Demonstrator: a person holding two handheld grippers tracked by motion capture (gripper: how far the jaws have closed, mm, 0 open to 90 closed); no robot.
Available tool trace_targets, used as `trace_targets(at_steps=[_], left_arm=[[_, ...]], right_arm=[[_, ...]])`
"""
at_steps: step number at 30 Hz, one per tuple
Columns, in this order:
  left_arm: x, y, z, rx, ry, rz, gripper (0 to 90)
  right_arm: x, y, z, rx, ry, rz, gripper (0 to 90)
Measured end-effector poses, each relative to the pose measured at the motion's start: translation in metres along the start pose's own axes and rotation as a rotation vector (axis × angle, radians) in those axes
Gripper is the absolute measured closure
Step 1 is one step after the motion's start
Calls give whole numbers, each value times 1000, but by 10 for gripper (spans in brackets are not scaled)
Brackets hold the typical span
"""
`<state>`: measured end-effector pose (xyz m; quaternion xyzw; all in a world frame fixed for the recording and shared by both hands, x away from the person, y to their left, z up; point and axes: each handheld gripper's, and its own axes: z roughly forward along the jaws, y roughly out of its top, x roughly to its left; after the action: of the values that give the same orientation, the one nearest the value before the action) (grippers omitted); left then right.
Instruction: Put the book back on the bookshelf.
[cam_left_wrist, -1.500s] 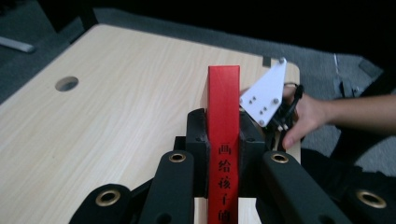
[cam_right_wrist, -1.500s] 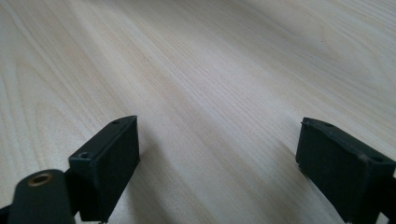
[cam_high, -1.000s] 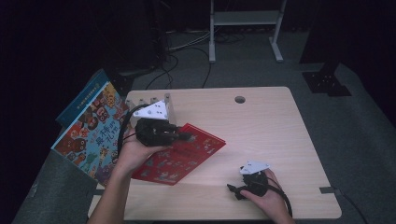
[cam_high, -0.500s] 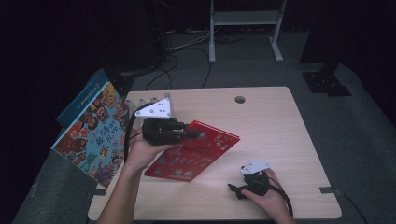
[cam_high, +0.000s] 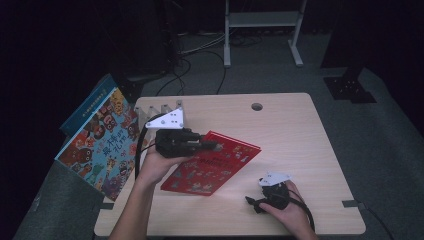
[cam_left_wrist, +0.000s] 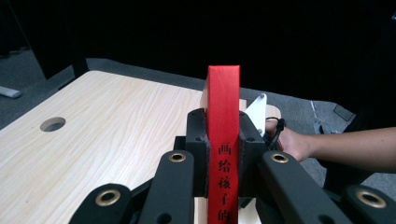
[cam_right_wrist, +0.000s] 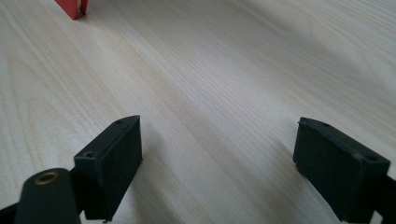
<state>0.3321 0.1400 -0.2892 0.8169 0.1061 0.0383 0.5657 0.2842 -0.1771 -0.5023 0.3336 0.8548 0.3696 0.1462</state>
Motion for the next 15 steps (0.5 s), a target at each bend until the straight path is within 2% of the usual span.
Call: trace_targets(at_steps=[9, 15], left_arm=[[-2, -3, -24, 60, 13, 6, 795], [-4, -9, -35, 43, 24, 2, 796]], right_arm=[[1, 0, 0, 5, 1, -5, 149], [1, 1, 0, 4, -1, -9, 149]])
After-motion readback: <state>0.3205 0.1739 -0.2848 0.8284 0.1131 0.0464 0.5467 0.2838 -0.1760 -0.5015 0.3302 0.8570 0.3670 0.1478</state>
